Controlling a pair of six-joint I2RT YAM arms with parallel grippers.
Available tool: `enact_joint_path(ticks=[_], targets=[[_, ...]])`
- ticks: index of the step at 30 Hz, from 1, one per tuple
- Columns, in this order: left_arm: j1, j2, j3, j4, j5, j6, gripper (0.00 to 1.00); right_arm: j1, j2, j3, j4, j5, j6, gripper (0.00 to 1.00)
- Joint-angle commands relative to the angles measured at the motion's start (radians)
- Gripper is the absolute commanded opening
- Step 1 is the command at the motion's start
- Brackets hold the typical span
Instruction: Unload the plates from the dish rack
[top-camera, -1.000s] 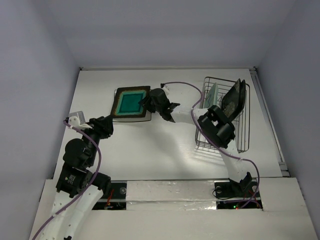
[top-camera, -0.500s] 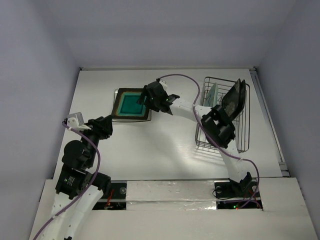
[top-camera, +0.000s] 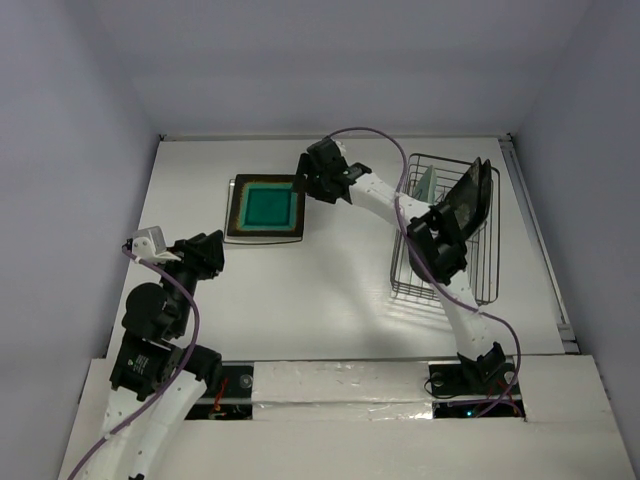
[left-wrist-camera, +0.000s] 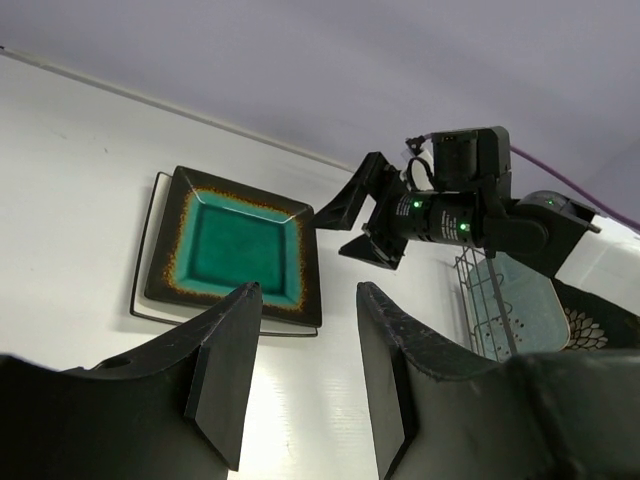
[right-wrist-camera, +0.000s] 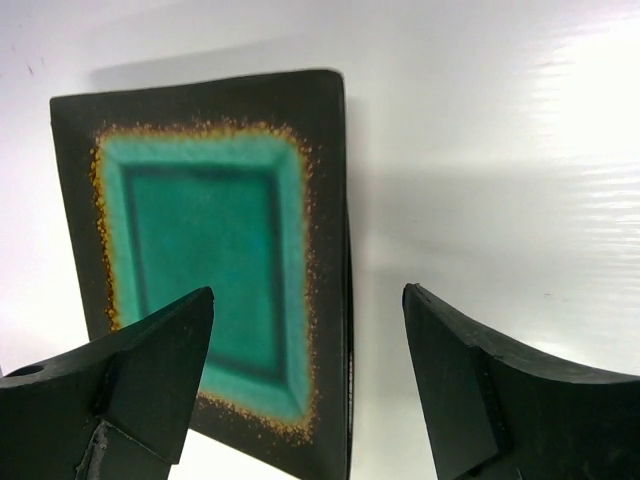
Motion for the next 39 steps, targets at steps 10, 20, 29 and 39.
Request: enact_joint_path(ticks=[10,20,29,39], targets=[[0.003,-0.025,-0.005,0.037,0.003,0.004,0.39,-0.001,-0.557,-0.216,-0.026,0.210,-0.209,0.00],[0.003,-0.048,-0.001,0.031,0.003,0.004,0.00,-0.199,-1.130,-0.654,-0.276,0.494,-0.294,0.00],[0.003,-0.071,-0.001,0.025,0.003,0.006,0.27,-0.413,-1.178,-0.624,-0.448,0.391,-0.394,0.33],[0.003,-0.068,-0.002,0.026,0.003,0.009,0.36,-0.554,-1.028,-0.558,-0.475,0.407,-0.449,0.38]])
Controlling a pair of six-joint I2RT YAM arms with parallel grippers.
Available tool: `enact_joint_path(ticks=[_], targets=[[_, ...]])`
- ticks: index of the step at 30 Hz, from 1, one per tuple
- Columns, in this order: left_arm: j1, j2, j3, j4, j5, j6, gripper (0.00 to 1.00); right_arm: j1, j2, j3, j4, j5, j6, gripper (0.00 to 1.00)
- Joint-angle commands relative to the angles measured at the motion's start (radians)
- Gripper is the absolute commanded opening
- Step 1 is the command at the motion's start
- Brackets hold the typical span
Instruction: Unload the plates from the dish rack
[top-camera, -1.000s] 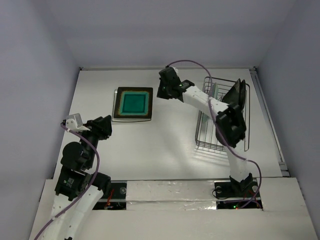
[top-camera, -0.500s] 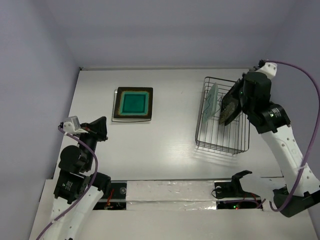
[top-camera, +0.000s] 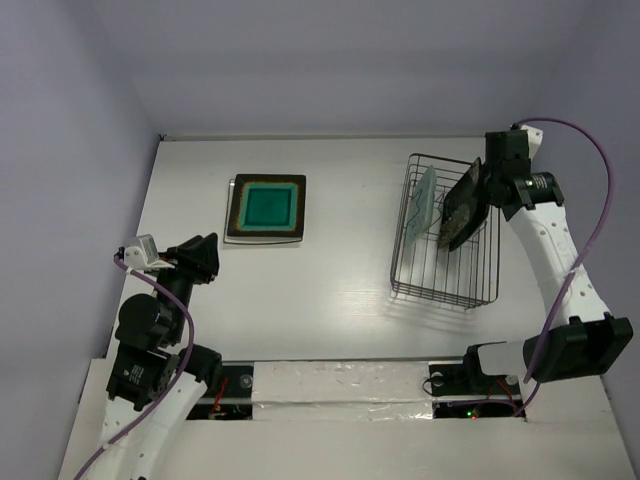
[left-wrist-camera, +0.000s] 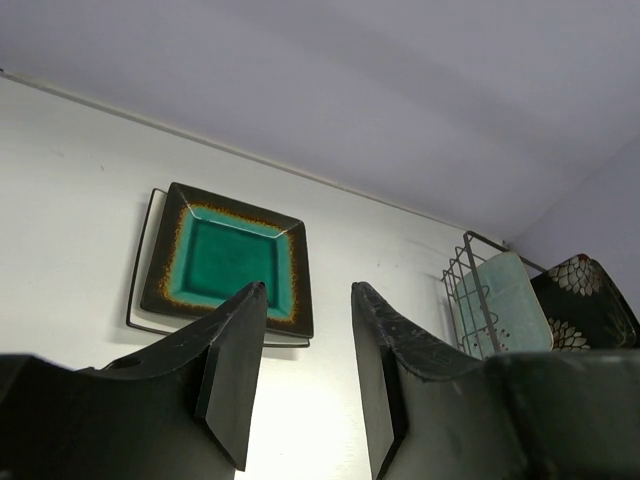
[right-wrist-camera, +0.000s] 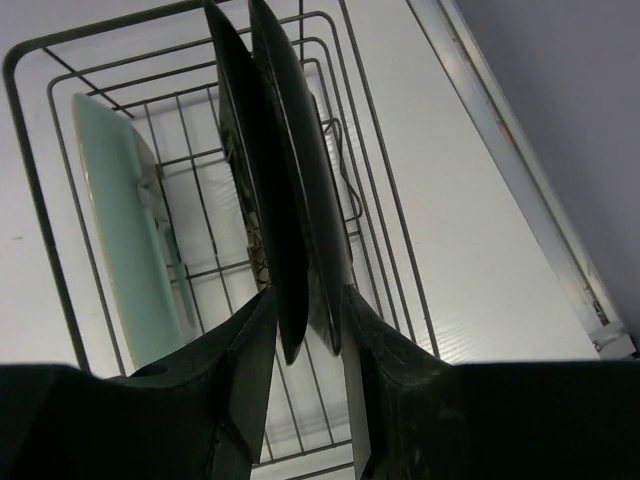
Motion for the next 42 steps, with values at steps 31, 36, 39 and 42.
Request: enact_joint_path(ticks=[31,36,39,42], targets=[[-0.007,-0.014,-0.004,0.042,0.003,0.011,0.39,-0.105,0.213,0.048,0.119,0.020,-0.225,0.09],[-0.007,-0.011,-0.005,0.042,0.003,0.010,0.39,-0.105,0.184,0.066,0.119,0.044,-0.265,0.01],[-0.007,-0.009,-0.004,0.040,0.003,0.008,0.39,-0.105,0.156,0.086,0.125,0.079,-0.270,0.00],[-0.007,-0.008,-0.004,0.042,0.003,0.008,0.39,-0.105,0.124,0.114,0.125,0.079,-0.282,0.00]])
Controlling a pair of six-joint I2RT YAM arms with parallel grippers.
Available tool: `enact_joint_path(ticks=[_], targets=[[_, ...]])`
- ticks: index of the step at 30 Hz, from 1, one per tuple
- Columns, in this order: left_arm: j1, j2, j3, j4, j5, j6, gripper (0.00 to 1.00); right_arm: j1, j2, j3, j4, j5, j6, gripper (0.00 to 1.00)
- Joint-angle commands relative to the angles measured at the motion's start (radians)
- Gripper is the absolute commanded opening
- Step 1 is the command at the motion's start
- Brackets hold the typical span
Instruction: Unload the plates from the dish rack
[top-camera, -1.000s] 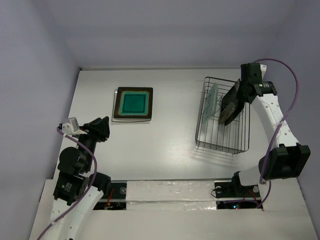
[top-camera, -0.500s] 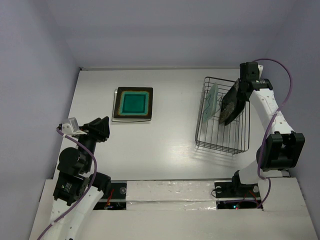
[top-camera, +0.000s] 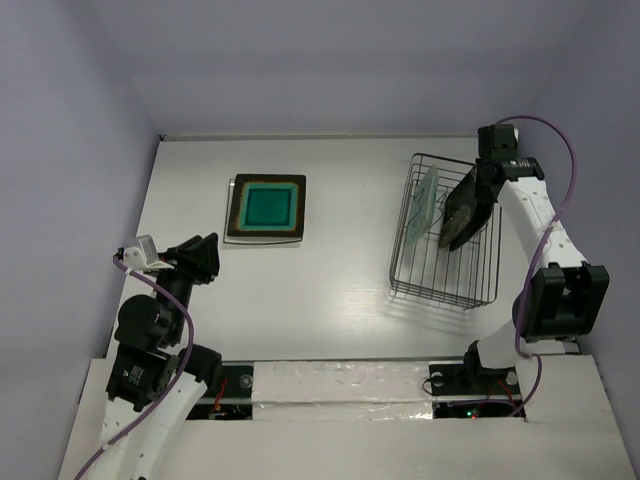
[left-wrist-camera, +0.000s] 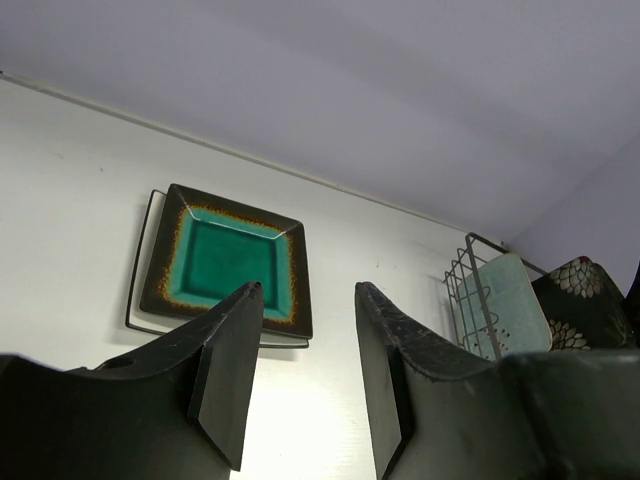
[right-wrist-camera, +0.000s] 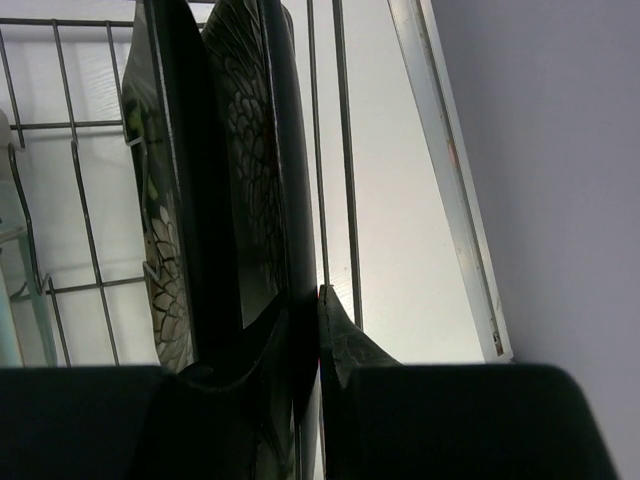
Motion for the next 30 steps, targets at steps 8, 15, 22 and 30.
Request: enact_joint_path(ticks=[8,15,22,30], targets=[[-0.006,-0.007,-0.005,0.041,0.004,0.007,0.39,-0.007,-0.143,0.156,0.073,0.102,-0.033,0.00],[-0.006,-0.001,-0.005,0.040,0.004,0.007,0.39,0.014,-0.107,0.151,0.074,0.146,-0.055,0.00],[-0.006,0.010,-0.005,0.043,0.004,0.008,0.39,0.052,-0.070,0.203,0.061,0.270,-0.069,0.00],[-0.006,0.013,-0.005,0.046,0.004,0.007,0.39,0.071,-0.073,0.337,-0.018,0.365,-0.044,0.00]])
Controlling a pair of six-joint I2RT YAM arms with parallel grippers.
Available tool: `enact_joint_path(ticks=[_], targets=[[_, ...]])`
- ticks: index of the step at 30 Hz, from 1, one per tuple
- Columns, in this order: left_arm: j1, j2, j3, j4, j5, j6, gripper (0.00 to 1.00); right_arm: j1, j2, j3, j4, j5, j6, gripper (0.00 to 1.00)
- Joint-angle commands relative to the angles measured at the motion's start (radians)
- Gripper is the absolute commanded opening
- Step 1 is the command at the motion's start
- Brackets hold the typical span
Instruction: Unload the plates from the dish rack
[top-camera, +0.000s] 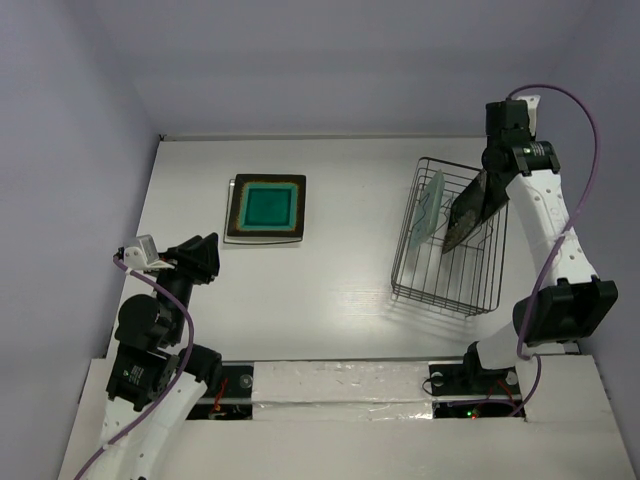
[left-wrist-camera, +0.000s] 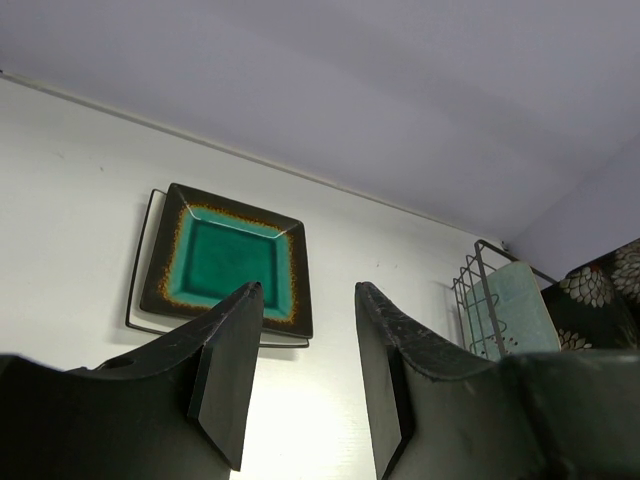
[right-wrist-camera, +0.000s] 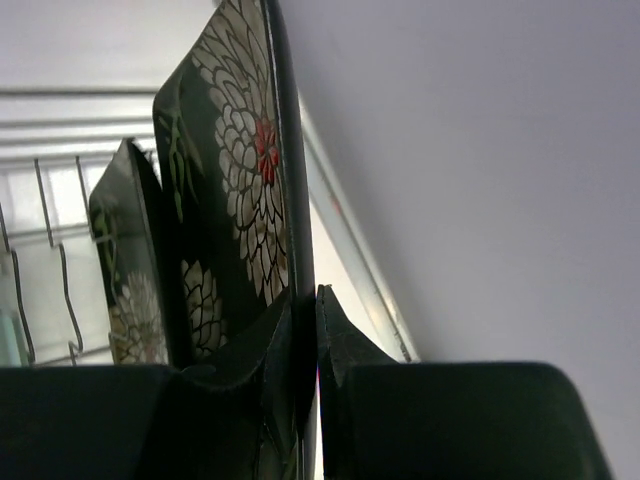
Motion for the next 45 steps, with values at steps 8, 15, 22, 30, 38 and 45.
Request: enact_joint_path(ticks=[8,15,22,30,38,45], targets=[[-0.006,0.015,-0.007,0.046,0.004,0.005,0.39,0.014,-0.122,0.260,-0.001,0.139,0.069,0.00],[-0.006,0.018,-0.007,0.047,0.004,0.005,0.39,0.014,-0.180,0.405,-0.029,0.033,0.147,0.00],[-0.006,0.020,-0.008,0.049,0.004,0.004,0.39,0.036,-0.215,0.431,-0.006,-0.155,0.235,0.00],[-0.006,0.038,-0.007,0.049,0.004,0.004,0.39,0.175,-0.304,0.175,0.285,-0.455,0.504,0.00],[-0.006,0.050,-0.005,0.044,0.004,0.005,0.39,0.372,-0.161,-0.080,0.684,-0.559,0.744,0.00],[-0.006,0.049,-0.007,0.041,0.004,0.004,0.39,0.516,0.080,-0.064,0.890,-0.552,0.856,0.00]])
